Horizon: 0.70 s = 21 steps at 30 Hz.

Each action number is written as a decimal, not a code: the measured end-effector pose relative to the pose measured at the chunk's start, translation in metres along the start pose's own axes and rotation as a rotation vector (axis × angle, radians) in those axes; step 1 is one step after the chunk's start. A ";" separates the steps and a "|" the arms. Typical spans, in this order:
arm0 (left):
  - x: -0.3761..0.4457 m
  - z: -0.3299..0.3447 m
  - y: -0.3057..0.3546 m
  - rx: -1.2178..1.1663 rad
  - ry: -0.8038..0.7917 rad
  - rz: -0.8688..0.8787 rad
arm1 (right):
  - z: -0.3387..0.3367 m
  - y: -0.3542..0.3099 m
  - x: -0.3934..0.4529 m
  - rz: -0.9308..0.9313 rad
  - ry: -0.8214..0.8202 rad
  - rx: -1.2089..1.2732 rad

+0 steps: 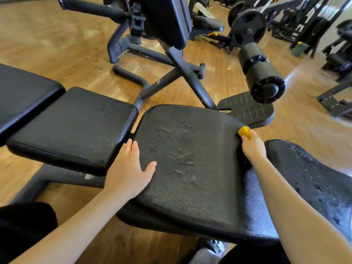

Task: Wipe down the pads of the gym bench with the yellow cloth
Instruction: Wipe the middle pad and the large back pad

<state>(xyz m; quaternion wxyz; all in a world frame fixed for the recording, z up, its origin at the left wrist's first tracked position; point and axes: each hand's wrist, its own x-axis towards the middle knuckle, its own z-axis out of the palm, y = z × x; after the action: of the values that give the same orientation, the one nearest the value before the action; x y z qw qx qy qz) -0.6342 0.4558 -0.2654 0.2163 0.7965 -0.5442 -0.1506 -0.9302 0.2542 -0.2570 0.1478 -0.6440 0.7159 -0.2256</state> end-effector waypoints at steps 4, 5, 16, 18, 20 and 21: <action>0.000 0.002 0.000 -0.007 0.025 -0.004 | 0.022 -0.041 0.011 -0.116 0.036 -0.131; 0.001 0.002 0.000 -0.006 0.031 -0.003 | 0.028 -0.056 0.013 -0.153 0.018 -0.148; 0.001 0.003 -0.002 0.005 0.048 0.009 | 0.116 -0.213 -0.069 -0.774 -0.358 -0.144; 0.001 0.004 -0.002 0.012 0.038 0.011 | 0.107 -0.202 -0.074 -0.812 -0.445 -0.094; 0.005 0.003 -0.002 0.006 0.020 0.001 | 0.096 -0.186 -0.077 -0.823 -0.486 -0.059; 0.009 0.002 -0.001 -0.004 0.005 -0.006 | 0.091 -0.179 -0.078 -0.817 -0.489 -0.044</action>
<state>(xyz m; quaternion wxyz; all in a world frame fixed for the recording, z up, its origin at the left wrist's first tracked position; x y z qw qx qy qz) -0.6307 0.4471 -0.2676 0.2189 0.7980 -0.5410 -0.1504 -0.7211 0.3067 -0.2490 0.1977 -0.9099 0.3528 -0.0919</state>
